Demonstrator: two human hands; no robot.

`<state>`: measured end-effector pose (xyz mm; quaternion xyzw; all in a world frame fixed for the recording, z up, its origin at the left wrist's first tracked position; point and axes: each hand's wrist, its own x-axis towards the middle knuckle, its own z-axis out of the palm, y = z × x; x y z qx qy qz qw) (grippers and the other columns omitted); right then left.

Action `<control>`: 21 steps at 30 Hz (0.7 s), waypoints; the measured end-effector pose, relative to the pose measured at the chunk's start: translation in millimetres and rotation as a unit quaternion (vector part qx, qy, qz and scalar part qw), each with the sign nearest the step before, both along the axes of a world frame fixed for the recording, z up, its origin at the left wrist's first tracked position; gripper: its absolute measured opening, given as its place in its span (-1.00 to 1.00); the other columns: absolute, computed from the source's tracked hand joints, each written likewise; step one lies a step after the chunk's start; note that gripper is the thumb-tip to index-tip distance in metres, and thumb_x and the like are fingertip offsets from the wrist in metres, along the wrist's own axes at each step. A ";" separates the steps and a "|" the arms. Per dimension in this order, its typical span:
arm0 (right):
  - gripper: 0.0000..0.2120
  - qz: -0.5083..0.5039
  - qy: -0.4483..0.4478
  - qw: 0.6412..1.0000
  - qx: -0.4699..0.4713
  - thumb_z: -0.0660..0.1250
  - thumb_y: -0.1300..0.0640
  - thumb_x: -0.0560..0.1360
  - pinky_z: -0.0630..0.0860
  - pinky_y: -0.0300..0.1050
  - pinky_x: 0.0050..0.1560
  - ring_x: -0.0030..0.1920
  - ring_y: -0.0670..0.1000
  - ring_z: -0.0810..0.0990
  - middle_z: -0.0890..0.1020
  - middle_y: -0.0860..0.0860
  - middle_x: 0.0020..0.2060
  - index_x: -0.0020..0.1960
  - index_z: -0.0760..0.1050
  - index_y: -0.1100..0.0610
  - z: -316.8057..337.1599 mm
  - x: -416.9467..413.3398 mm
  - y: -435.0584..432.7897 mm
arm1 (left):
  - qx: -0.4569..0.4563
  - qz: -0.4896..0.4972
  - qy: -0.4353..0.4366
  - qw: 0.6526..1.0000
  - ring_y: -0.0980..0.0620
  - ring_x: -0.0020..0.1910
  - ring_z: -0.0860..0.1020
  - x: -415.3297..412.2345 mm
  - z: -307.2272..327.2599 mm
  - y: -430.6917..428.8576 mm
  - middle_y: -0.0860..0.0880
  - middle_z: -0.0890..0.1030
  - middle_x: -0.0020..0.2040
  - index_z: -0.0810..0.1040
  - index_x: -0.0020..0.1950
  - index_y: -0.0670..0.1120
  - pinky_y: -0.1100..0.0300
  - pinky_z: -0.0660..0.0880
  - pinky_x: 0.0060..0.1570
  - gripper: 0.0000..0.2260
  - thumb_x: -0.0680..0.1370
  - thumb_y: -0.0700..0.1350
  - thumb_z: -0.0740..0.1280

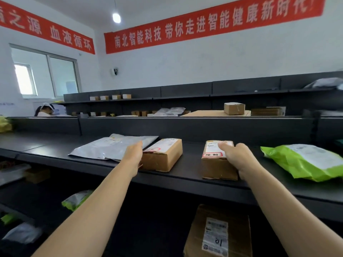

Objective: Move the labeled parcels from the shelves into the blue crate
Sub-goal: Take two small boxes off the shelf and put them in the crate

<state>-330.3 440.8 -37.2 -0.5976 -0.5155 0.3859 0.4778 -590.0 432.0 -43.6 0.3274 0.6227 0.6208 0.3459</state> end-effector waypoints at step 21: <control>-0.67 0.025 0.095 0.994 0.042 0.20 0.03 0.58 0.46 -0.30 -0.34 -0.10 -0.10 0.63 0.65 0.00 0.07 0.32 0.41 0.08 -5.2 -55.7 -10.7 | 0.054 -0.240 -0.076 0.966 -0.03 0.05 0.62 9.7 -6.7 5.5 -0.16 0.64 0.13 0.47 0.28 -0.14 0.09 0.57 -0.01 -0.70 0.57 -0.21 0.16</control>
